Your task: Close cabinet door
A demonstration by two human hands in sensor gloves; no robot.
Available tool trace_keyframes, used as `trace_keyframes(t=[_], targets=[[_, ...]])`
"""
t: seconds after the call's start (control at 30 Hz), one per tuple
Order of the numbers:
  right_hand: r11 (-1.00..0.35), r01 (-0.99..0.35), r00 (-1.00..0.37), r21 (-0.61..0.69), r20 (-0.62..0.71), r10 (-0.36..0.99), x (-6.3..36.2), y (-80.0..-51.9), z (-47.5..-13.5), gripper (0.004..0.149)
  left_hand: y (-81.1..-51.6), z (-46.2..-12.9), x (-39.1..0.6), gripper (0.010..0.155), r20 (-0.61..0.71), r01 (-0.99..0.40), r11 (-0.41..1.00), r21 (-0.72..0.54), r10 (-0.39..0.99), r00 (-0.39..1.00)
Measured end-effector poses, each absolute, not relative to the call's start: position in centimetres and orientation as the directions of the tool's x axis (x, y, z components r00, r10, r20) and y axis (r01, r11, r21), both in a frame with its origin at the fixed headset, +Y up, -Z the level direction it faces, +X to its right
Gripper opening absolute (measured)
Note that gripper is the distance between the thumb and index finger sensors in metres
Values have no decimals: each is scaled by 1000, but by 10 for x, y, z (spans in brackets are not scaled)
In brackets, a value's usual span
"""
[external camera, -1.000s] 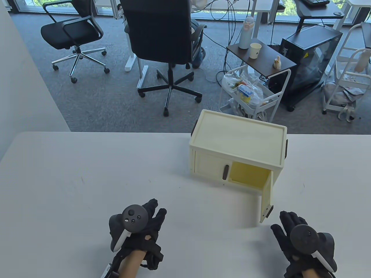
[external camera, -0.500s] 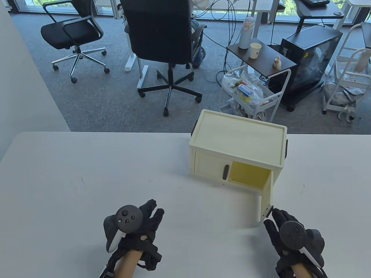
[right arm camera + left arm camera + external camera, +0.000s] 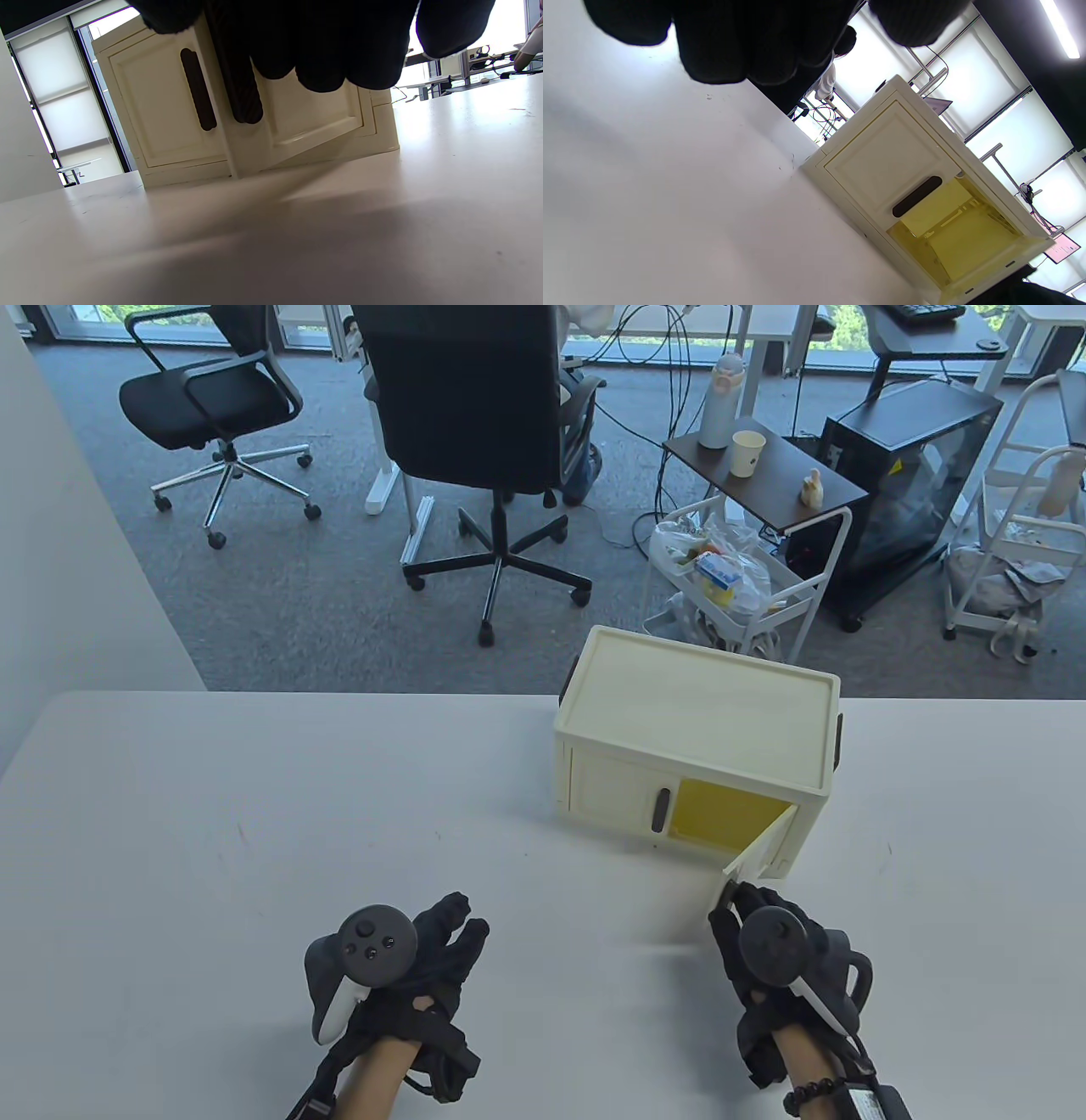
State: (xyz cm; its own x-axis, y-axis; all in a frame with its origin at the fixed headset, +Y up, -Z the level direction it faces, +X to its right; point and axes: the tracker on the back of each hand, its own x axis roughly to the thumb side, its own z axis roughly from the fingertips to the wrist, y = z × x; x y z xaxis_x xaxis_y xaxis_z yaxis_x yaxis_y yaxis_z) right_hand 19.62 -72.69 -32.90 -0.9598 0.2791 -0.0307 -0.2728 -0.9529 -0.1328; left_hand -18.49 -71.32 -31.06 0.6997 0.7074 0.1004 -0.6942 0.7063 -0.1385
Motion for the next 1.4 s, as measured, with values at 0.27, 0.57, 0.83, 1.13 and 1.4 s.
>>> trace_keyframes(t=[0.27, 0.57, 0.83, 1.13, 1.4], targets=[[-931, -340, -934, -135, -67, 351, 172, -729, -371, 63, -717, -314, -187, 65, 85, -706, 692, -154, 721, 688], [-911, -389, -913, -138, -76, 401, 166, -730, -396, 65, -722, -315, -189, 65, 67, -690, 707, -157, 704, 707], [-915, -385, -918, -120, -59, 393, 173, -733, -391, 65, -722, -315, -190, 65, 62, -680, 716, -157, 695, 717], [-934, -326, -944, -145, 2, 330, 202, -717, -337, 65, -717, -313, -186, 65, 82, -647, 750, -138, 660, 747], [-973, -170, -985, -158, 41, 166, 237, -715, -283, 68, -705, -309, -179, 66, 145, -519, 852, -59, 522, 840]])
